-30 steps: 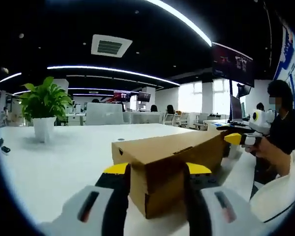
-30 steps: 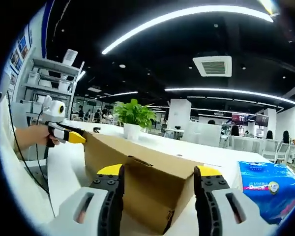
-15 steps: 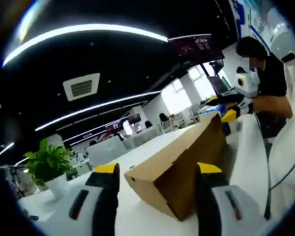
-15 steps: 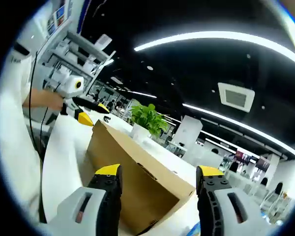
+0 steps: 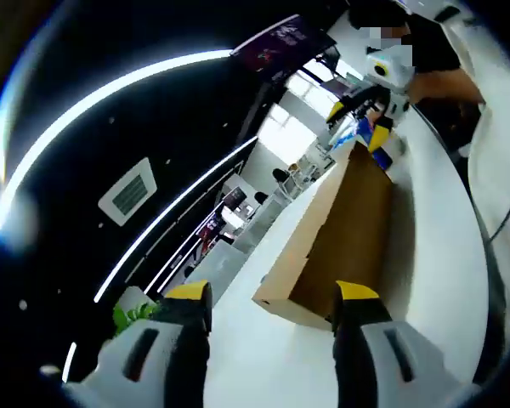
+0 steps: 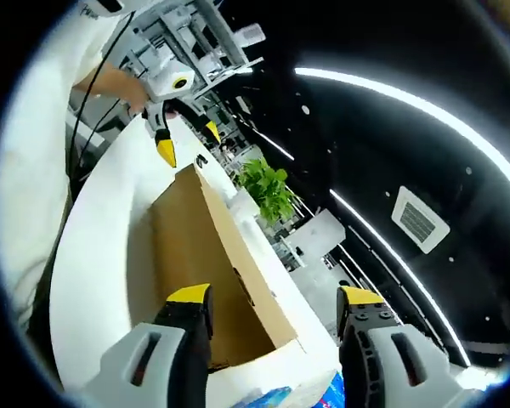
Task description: Operate the shoe box by opening the lid, removing the specified soft item, and placing it in the target area until the item is outside and the box remains undamaged.
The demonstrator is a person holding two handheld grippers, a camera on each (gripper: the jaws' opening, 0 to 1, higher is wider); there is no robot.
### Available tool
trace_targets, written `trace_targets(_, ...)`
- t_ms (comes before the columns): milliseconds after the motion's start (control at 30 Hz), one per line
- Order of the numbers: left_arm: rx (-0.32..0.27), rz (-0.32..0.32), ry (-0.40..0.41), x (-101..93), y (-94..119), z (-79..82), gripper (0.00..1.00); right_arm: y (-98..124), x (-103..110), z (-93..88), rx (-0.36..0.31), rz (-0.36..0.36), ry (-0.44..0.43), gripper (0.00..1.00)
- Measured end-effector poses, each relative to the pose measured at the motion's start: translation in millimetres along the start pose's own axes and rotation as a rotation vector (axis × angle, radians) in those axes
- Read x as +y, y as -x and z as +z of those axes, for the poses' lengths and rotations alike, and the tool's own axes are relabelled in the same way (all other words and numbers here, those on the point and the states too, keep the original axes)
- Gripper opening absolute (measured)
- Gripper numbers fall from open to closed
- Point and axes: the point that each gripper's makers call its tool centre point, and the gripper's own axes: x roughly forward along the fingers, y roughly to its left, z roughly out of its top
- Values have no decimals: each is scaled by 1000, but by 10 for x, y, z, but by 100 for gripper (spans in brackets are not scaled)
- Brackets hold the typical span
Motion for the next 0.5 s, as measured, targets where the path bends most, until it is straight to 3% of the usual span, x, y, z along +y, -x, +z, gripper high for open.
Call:
trace_targets(67,9,2,-35,-21,-1,21,67,3,-1,2,11,-2,29,59)
trace_targets(100,14,0,-42,-30,-4,23,67,4,-2,3,14,-3,39,58)
trace_targets(133,36,22,-76,-29,-23,22,65,12,28,11,37,5,106,57)
trace_targets(267,20,-39,-140,-172,-25,34,65,23,129,42,50,29,193,55)
trace_targets(300,32,-35,-198,-197,-27,17,66,27,190,-51,116,47,288,55)
trace_targets(333,65,-39,-227,-214,-35,-43,69,27,194,-61,119,43,300,54)
trace_targets(400,78,-37,-224,-228,-48,-68,72,30,198,-84,115,36,287,53)
trace_targets(500,85,-29,-238,-229,-51,-88,64,40,181,-62,109,26,281,54)
